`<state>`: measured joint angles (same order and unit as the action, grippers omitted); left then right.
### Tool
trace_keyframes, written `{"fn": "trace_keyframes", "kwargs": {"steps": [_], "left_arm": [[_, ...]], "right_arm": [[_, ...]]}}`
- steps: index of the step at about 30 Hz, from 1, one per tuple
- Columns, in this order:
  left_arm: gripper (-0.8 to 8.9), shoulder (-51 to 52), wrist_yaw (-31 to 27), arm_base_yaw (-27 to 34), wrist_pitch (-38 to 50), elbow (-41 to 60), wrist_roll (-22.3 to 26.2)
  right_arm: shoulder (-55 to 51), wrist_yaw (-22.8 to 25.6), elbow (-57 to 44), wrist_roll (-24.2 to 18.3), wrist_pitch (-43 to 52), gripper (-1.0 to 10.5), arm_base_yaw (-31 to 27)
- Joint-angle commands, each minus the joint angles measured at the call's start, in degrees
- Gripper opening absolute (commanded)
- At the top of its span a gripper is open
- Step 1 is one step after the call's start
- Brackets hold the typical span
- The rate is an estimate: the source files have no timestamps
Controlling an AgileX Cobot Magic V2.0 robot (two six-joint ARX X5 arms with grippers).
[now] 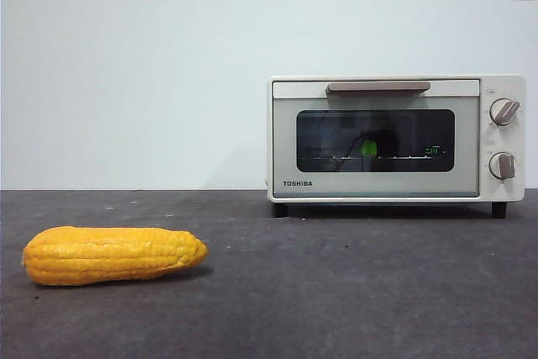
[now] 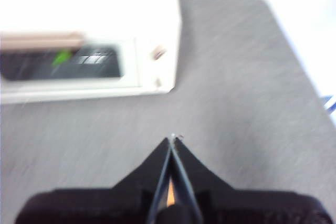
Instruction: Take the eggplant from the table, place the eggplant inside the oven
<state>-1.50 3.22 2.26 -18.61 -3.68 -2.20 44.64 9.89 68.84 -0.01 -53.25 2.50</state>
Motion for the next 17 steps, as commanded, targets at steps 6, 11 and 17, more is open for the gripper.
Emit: {"fn": "trace_keyframes", "kwargs": {"steps": [6, 11, 17], "left_arm": [[-0.04, -0.11, 0.15, 0.17, 0.42, 0.50, -0.42], [-0.04, -0.17, 0.15, 0.17, 0.42, 0.50, -0.42], [-0.04, -0.17, 0.15, 0.17, 0.42, 0.50, -0.42]], "right_arm": [[-14.38, -0.20, -25.62, -0.02, 25.46, 0.0, -4.04], [-20.76, -0.31, -37.00, -0.04, 32.52, 0.0, -4.13], [-28.00, -0.50, -48.33, -0.04, 38.95, 0.0, -4.13]]}}
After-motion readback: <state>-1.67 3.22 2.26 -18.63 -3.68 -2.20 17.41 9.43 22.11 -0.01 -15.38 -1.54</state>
